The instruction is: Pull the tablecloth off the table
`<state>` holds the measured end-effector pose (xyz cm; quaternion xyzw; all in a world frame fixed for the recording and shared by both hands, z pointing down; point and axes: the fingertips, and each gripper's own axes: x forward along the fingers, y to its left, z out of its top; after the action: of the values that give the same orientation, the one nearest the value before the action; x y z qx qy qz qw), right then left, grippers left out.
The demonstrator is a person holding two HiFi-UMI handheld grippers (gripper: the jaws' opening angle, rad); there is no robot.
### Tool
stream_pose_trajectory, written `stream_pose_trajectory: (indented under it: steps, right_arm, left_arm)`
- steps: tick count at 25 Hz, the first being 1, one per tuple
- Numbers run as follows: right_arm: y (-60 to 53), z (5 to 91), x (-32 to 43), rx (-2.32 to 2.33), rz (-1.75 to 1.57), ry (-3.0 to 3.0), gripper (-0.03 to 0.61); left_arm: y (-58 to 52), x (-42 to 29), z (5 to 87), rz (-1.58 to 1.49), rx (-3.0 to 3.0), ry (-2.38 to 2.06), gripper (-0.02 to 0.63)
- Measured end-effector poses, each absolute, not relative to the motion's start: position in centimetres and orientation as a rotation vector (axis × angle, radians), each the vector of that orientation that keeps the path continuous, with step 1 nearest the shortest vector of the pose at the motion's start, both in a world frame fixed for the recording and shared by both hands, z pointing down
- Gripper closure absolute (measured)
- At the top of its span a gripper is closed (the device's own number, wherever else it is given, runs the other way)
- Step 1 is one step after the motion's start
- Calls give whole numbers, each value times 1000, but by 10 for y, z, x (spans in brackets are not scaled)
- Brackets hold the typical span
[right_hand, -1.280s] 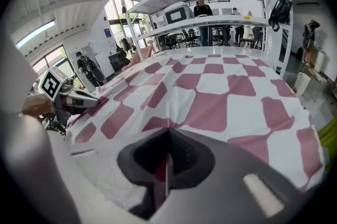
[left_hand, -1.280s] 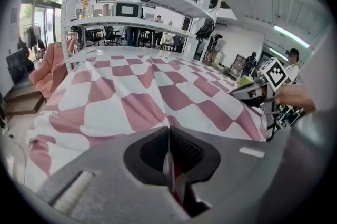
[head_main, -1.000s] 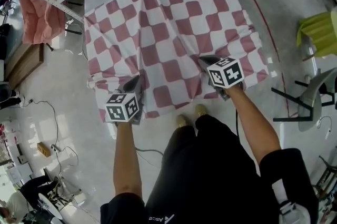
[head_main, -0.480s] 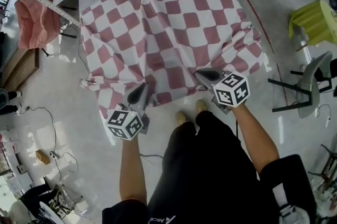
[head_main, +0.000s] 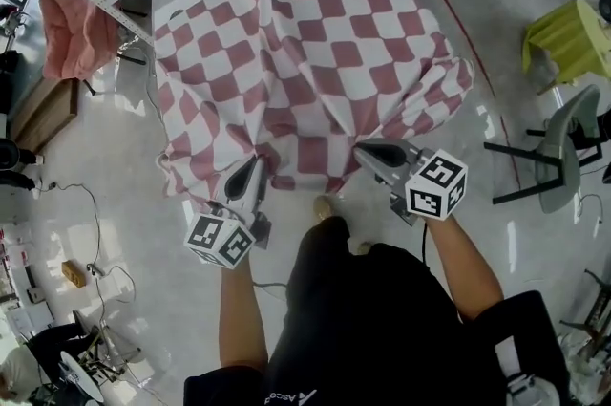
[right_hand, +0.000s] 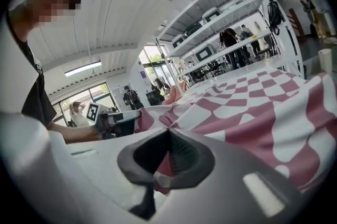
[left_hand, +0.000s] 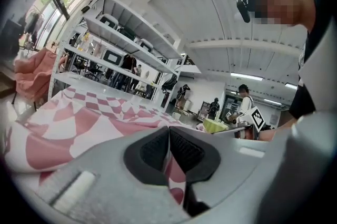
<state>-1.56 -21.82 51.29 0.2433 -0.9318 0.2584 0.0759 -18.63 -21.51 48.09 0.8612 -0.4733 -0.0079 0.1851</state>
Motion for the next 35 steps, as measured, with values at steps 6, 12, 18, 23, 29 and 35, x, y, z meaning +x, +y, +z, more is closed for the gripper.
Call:
stream_pose_trajectory:
  steps: [6, 12, 18, 23, 29, 35]
  right_arm:
    - [-217, 444, 1, 643, 780, -2929, 577]
    - [-200, 378, 39, 658, 751, -3047, 577]
    - [-156, 349, 71, 701, 693, -3161, 577]
    - [-78, 305, 80, 759, 576, -3245, 577]
    - [13, 256, 61, 814, 403, -3323, 577]
    - [92, 199, 27, 859, 300, -3425, 577]
  left_arm:
    - [-220, -162, 405, -152, 2428, -1422, 601]
    - [-192, -134, 346, -265, 2430, -1515, 601]
    - [-136, -118, 321, -371, 2454, -1590, 601]
    - [-55, -117, 284, -444, 2518, -1621, 601]
    - [38, -136, 239, -532, 2631, -1612, 601]
    - [117, -174, 181, -619, 2756, -1602, 601]
